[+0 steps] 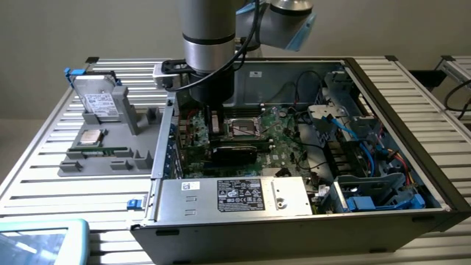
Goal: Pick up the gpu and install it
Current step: 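Press down on the gpu until it lock into place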
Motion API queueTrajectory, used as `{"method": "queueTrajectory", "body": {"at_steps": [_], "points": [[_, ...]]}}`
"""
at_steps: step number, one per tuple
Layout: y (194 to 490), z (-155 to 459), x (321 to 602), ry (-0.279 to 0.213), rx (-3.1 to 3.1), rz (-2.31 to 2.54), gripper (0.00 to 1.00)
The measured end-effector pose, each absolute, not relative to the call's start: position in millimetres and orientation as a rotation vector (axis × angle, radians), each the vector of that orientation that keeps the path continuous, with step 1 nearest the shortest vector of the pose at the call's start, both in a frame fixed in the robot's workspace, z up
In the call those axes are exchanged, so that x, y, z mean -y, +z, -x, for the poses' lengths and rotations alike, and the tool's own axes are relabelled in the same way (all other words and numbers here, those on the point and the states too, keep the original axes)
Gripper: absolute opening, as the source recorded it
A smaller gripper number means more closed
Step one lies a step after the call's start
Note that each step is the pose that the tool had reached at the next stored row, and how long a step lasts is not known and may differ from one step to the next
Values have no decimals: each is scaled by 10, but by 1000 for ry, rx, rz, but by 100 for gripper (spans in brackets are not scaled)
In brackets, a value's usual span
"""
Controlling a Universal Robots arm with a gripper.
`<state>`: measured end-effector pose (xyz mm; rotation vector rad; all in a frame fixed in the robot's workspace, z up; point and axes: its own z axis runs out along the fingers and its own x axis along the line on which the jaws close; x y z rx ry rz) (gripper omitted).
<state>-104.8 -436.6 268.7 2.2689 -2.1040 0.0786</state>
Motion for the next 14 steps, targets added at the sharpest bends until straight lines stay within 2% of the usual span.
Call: {"method": "queueTrajectory", "body": {"at_steps": [14], "points": [[2642, 1053, 4366, 91, 2118, -2242, 15]]}}
